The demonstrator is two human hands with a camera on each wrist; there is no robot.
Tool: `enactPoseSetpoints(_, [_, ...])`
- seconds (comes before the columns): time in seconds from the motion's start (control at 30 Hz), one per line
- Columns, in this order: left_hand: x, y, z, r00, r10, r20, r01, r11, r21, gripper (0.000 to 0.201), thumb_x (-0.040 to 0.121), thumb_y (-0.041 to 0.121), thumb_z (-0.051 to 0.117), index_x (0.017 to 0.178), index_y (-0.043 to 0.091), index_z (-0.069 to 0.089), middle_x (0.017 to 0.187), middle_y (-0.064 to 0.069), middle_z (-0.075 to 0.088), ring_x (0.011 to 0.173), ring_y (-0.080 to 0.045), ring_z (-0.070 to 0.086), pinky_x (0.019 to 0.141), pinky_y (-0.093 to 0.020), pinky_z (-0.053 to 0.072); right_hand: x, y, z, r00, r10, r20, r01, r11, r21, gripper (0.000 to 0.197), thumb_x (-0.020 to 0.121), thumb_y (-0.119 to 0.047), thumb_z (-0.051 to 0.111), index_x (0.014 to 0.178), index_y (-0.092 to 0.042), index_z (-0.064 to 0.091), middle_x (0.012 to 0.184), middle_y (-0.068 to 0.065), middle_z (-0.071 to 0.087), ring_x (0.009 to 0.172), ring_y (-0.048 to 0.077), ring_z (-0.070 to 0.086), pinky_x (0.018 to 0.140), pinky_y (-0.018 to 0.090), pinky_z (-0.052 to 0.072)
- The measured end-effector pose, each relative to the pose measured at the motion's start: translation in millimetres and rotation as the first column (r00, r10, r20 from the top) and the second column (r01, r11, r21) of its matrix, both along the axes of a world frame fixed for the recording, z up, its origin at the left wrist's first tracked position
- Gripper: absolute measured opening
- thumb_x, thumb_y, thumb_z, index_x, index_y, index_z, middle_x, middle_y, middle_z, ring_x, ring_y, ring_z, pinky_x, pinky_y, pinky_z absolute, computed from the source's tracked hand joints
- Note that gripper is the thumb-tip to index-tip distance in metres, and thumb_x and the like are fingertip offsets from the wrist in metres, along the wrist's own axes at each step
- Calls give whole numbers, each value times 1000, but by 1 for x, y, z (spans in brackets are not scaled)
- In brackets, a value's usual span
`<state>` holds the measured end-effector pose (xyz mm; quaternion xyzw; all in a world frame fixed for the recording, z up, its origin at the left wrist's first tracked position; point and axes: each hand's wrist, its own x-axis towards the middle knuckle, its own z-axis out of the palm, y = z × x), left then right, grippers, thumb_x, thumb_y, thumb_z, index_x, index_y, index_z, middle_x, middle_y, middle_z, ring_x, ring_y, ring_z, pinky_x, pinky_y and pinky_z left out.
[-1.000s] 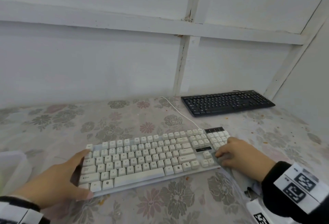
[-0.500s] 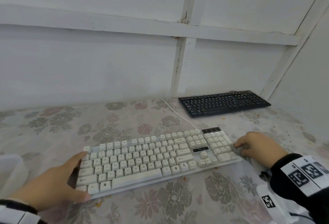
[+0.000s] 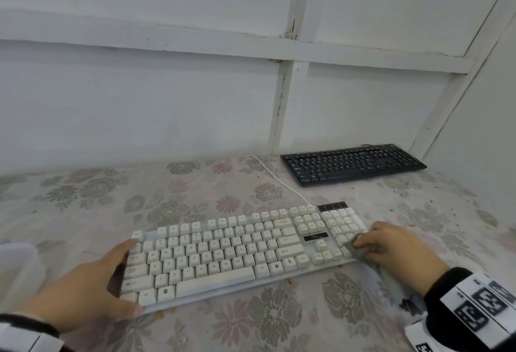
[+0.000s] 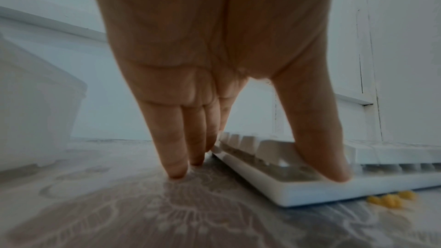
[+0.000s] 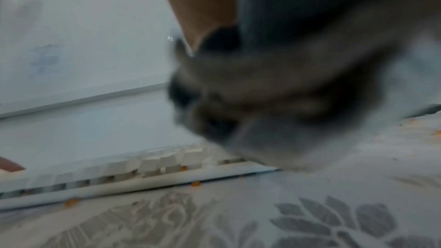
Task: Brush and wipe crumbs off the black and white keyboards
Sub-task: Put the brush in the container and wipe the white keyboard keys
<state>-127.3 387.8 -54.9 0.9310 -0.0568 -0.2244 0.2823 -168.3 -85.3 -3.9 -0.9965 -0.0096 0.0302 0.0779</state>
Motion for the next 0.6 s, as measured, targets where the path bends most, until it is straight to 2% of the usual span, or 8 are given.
enactPoseSetpoints(0.13, [-2,-3,4,1000,0,-2,0,1000,-5,144,10,85,65,135,46,5,124,20,49,114,-4,51,94,-22,44,2,2,3,999,-31,-27,30,999,-40,23,88,-22,63,103,-36,70,88,-11,53,79,6,50,63,8,32])
enactPoseSetpoints(0.23, [-2,-4,3,1000,12,4,-12,1000,11,138,23,71,73,140,42,5,124,20,50,111,-3,52,92,-20,45,3,5,6,999,-44,-30,43,998,-48,28,88,-17,61,110,-33,69,83,-19,45,78,4,47,62,5,32])
enactPoseSetpoints(0.33, [-2,-4,5,1000,8,0,-8,1000,11,141,13,77,72,135,46,8,121,22,51,109,-2,53,90,-19,44,5,5,8,998,-55,-42,53,998,-33,30,88,-11,60,110,-29,70,83,-25,46,88,2,55,65,7,31])
enactPoseSetpoints(0.4, [-3,-5,5,1000,2,0,-2,1000,2,140,15,77,73,134,47,7,122,22,51,109,-1,53,89,-17,44,6,3,8,996,-75,-53,74,997,-10,31,87,-9,60,110,-26,70,86,-25,49,89,3,52,65,6,30])
enactPoseSetpoints(0.43, [-3,-6,6,1000,3,-4,-3,1000,2,139,19,73,75,136,45,6,123,22,51,109,-1,53,89,-17,44,6,1,8,994,-90,-60,90,996,7,29,87,-8,59,108,-23,72,89,-23,54,88,3,51,65,5,32])
enactPoseSetpoints(0.5, [-2,-5,5,1000,8,2,-8,1000,7,137,22,71,76,138,44,7,124,22,51,110,0,53,91,-18,44,5,-6,7,989,-130,-65,134,989,59,22,87,-7,59,96,-20,74,97,-10,68,85,7,56,66,7,36])
enactPoseSetpoints(0.53, [-2,-4,4,1000,7,8,-7,1000,12,137,22,72,76,138,45,8,124,22,51,111,0,53,93,-19,45,3,-11,7,986,-157,-62,163,981,105,18,87,-10,60,88,-24,73,95,-5,70,82,8,57,65,6,38])
enactPoseSetpoints(0.6, [0,-1,0,1000,14,18,-15,1000,16,139,18,79,73,137,46,9,124,22,52,112,-1,53,96,-23,46,-1,-22,8,977,-208,-51,214,961,176,15,87,-20,65,81,-34,64,91,-5,69,80,7,58,64,5,36])
